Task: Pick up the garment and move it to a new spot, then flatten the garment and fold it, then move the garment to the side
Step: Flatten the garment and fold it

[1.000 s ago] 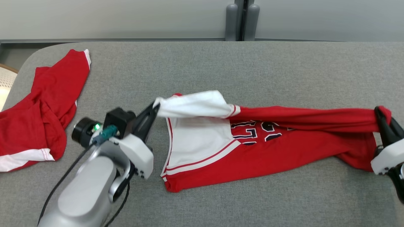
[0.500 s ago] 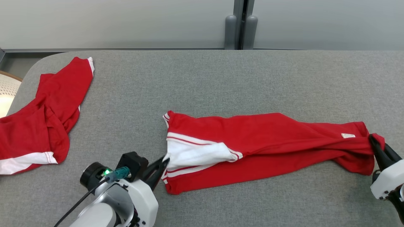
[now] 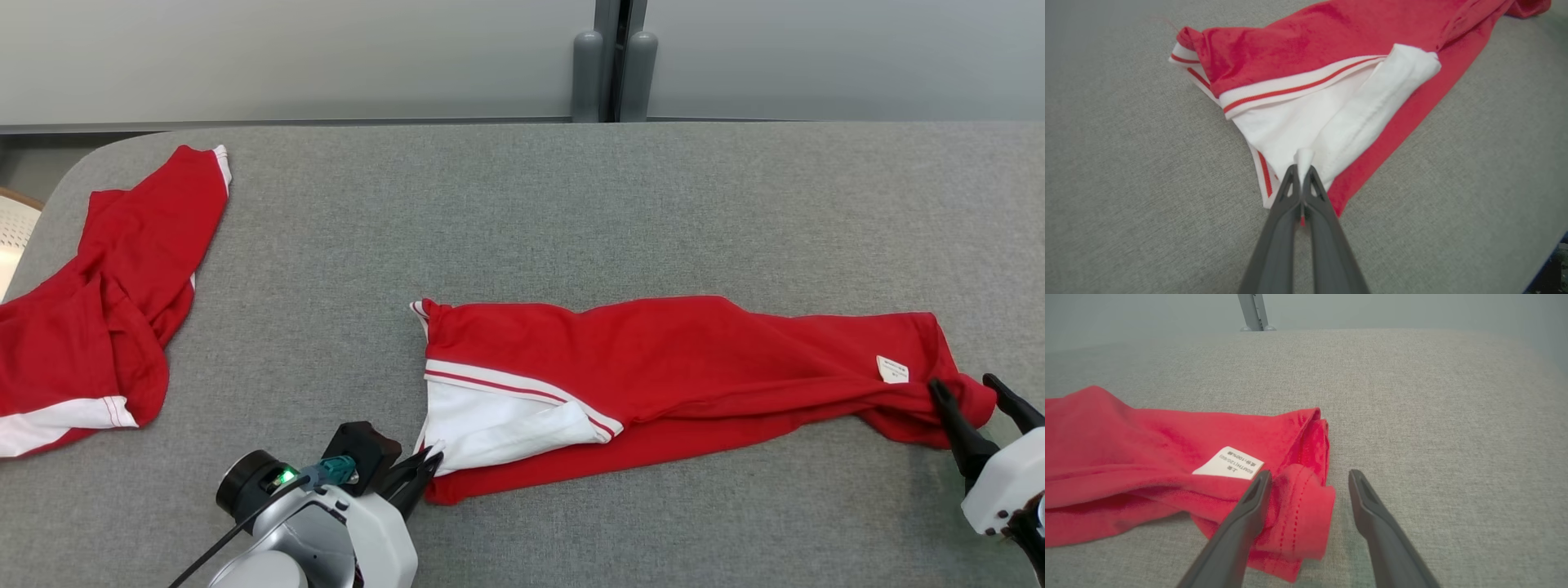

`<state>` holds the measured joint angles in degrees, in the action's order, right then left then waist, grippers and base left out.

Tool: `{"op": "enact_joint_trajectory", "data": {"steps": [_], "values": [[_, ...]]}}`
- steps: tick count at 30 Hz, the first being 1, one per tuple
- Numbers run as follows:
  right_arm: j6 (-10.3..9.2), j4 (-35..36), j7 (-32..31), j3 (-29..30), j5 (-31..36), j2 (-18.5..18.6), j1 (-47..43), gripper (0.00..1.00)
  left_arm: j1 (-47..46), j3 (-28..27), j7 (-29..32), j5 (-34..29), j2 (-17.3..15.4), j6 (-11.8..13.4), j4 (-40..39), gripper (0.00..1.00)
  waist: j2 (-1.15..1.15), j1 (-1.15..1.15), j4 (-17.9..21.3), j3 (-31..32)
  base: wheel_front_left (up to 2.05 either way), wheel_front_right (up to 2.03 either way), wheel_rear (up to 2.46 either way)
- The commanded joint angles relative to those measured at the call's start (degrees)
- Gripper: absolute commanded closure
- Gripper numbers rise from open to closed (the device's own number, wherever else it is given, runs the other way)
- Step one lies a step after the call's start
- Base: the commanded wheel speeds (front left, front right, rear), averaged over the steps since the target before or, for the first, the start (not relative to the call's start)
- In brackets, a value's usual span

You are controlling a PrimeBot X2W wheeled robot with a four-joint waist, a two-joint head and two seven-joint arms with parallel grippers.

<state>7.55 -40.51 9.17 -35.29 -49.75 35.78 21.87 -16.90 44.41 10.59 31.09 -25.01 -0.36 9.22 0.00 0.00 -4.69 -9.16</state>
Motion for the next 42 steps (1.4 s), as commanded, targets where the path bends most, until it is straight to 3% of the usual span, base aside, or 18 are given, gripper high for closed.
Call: {"op": "enact_joint_trajectory", "data": {"steps": [1, 9, 15, 20, 24, 28, 32, 37, 42], "values": [[-0.12, 0.18, -0.19, 0.00, -0.33, 0.45, -0.80, 0.00, -0.26, -0.12, 0.02, 0.00, -0.38, 0.26, 0.13, 0.00, 0.00, 0.00, 0.03, 0.06, 0.00, 0.00, 0.00], [-0.12, 2.56, 0.49, 1.81, -3.31, 3.30, -0.62, 0.00, -1.50, -2.87, -2.36, 1.09, -0.24, 2.25, -0.54, 0.00, 0.00, 0.00, 0.18, 0.66, 0.00, 0.00, 0.00], [-0.09, 4.88, 4.59, 5.10, -2.29, 2.58, 1.07, 0.00, -3.01, -9.86, -12.54, 2.65, 3.41, 7.18, -1.29, 0.00, 0.00, 0.00, -0.12, 1.03, 0.00, 0.00, 0.00], [-0.08, 10.60, 6.07, 12.69, 2.55, 0.08, 0.95, 0.00, -3.28, -15.35, -22.96, 4.54, 7.81, 9.44, -0.26, 0.00, 0.00, 0.00, -0.38, 1.23, 0.00, 0.00, 0.00], [-0.08, 18.49, 6.07, 20.52, 9.51, -4.92, -4.25, 0.00, -1.97, -20.22, -25.66, 3.67, 11.89, 10.85, -0.24, 0.00, 0.00, 0.00, -0.73, 1.16, 0.00, 0.00, 0.00], [-0.08, 23.23, 6.10, 24.59, 14.34, -9.85, -9.49, 0.00, 1.84, -27.89, -25.77, -2.63, 17.02, 9.85, -4.19, 0.00, 0.00, 0.00, -1.20, 0.93, 0.00, 0.00, 0.00], [-0.08, 24.04, 6.10, 24.77, 18.01, -12.91, -12.42, 0.00, 6.39, -32.90, -25.81, -6.67, 20.78, 6.53, -4.50, 0.00, 0.00, 0.00, -1.31, 0.73, 0.00, 0.00, 0.00], [-0.08, 22.35, 6.10, 25.35, 19.45, -14.15, -12.02, 0.00, 8.29, -34.75, -25.82, -9.97, 21.84, 3.15, -2.75, 0.00, 0.00, 0.00, -1.56, -0.06, 0.00, 0.00, 0.00], [-0.08, 17.97, 6.11, 25.96, 19.83, -13.81, -9.80, 0.00, 7.22, -34.62, -25.82, -9.30, 22.00, 2.72, -2.46, 0.00, 0.00, 0.00, -2.05, -1.32, 0.00, 0.00, 0.00]]}}
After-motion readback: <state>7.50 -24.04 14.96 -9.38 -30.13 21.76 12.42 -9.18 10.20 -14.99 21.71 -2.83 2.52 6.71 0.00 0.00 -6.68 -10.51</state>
